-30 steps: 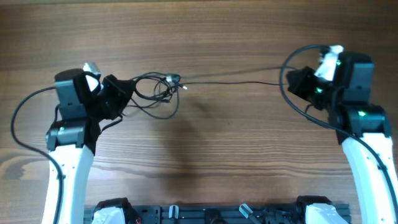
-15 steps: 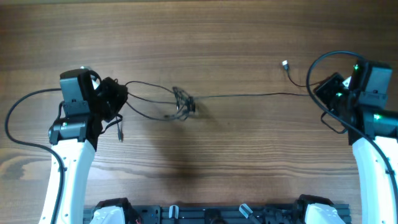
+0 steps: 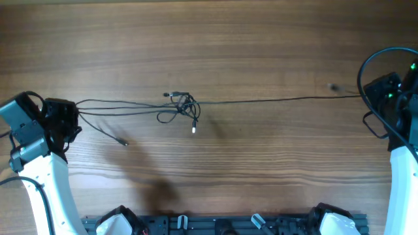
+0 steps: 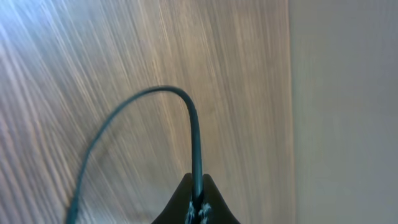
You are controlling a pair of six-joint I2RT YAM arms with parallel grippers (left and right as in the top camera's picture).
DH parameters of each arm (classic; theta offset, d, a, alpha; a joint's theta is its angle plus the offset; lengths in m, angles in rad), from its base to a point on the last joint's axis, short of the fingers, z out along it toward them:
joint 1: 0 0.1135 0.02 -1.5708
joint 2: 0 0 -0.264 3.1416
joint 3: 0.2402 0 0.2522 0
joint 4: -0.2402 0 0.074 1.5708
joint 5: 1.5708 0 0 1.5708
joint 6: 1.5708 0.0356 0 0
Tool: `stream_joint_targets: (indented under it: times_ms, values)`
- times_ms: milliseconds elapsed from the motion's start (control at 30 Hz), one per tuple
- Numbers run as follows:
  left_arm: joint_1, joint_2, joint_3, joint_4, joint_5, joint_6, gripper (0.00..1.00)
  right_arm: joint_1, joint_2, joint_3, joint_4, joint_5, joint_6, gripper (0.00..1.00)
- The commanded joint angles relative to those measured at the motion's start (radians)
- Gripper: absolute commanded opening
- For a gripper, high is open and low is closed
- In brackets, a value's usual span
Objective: Untangle cables
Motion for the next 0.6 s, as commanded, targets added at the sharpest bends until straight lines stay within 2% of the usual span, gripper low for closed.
stream_joint_targets:
  times_ms: [0,67,167,267,300,333,367,400,467,567]
  values:
    - [-0.045,0.021,0.006,0.011,0.225,0.011,0.04,-0.013,0.016,0.013,0.003,-0.229,-0.048,0.10]
    - [-0.143,0.039,0.006,0.011,0.327,0.055,0.04,0.021,0.036,-0.007,0.002,-0.369,-0.096,0.14]
    - [-0.350,0.075,0.006,0.028,0.333,0.063,0.05,0.127,0.084,-0.023,-0.001,-0.458,-0.123,0.15]
    - [-0.535,0.121,0.006,0.081,0.261,0.063,0.18,0.246,0.138,-0.023,0.004,-0.458,-0.124,0.16]
    - [-0.592,0.139,0.006,0.094,0.200,0.063,0.26,0.286,0.162,-0.023,0.007,-0.449,-0.124,0.18]
    - [-0.634,0.153,0.006,0.102,0.142,0.063,0.45,0.315,0.183,-0.023,0.007,-0.442,-0.124,0.23]
    - [-0.660,0.161,0.006,0.106,0.092,0.062,0.72,0.339,0.205,-0.023,0.007,-0.441,-0.124,0.30]
    - [-0.669,0.163,0.006,0.106,0.056,0.063,0.85,0.355,0.222,-0.023,0.007,-0.443,-0.124,0.36]
    - [-0.669,0.161,0.006,0.106,0.003,0.062,1.00,0.387,0.259,-0.023,0.000,-0.444,-0.124,0.43]
    - [-0.622,0.147,0.006,0.104,-0.003,0.043,1.00,0.454,0.320,-0.023,-0.019,-0.513,-0.166,0.44]
